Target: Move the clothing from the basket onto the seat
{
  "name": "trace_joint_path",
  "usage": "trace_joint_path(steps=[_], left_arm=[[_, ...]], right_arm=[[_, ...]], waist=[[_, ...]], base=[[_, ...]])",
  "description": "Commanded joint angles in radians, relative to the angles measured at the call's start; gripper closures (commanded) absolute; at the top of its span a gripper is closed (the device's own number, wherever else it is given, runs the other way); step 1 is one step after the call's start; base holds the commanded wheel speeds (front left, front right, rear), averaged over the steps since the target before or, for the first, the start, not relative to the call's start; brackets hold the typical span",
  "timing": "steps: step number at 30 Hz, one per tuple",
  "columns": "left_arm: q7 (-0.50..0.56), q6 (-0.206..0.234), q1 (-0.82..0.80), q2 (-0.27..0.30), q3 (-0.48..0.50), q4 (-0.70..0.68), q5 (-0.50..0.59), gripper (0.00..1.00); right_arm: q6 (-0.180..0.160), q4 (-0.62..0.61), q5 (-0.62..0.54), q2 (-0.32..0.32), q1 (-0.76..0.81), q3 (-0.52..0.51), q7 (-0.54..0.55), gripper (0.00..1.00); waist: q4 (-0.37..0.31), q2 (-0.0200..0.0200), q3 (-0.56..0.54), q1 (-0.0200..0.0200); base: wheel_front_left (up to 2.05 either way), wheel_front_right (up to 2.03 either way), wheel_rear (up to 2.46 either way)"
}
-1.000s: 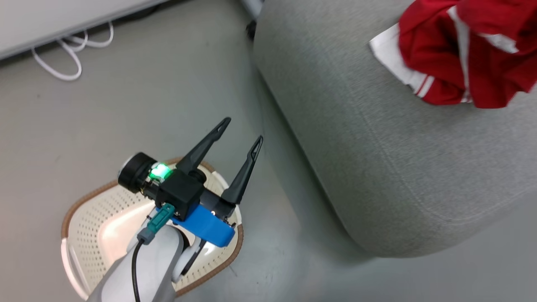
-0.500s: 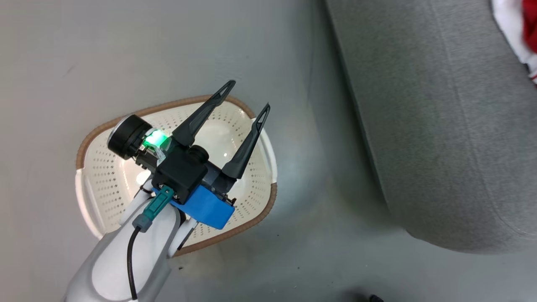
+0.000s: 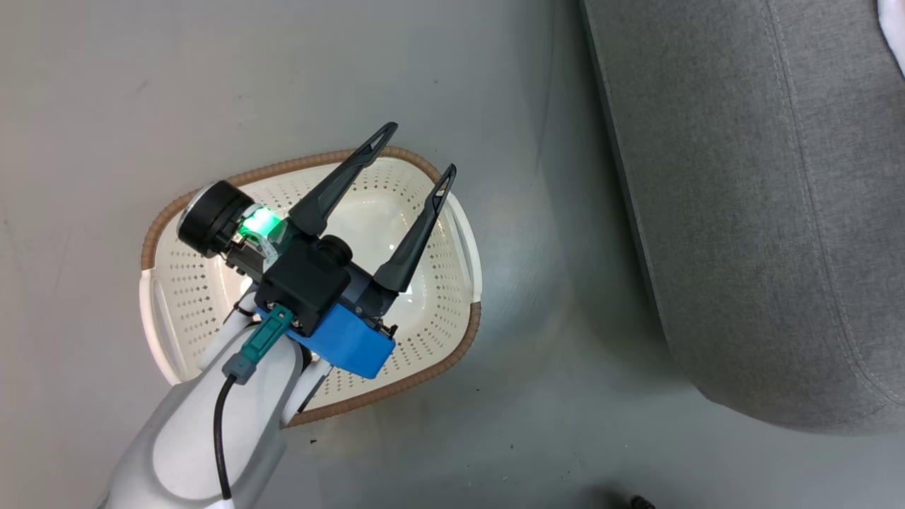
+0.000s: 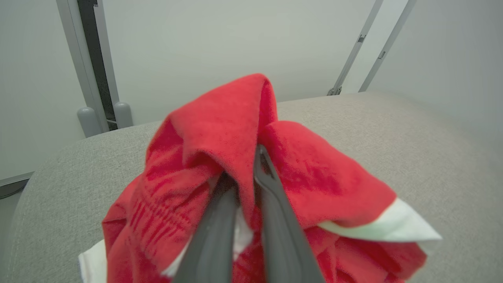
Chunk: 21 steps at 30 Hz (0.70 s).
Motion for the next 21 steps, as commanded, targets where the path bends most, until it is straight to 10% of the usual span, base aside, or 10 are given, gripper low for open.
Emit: trace_joint_path(steps=[1,21], left_arm=[[-0.005,-0.007,-0.012,-0.001,0.004,0.003,-0.003,0.00],[-0.005,-0.005,0.034,-0.050,0.020,0.026,-0.032,0.00]], right_arm=[[0.000,0.009,0.003,-0.009,-0.010,0.003,-0.006,0.00],[0.000,0.042,0.025,-0.024,0.050,0.090,-0.019,0.00]], waist=[[-0.001,0.0000,-0.007,-0.0001],[0.024,0.0000,-0.114,-0.0001]], base=[[0.00,0.00,0.00],[0.00,0.00,0.00]])
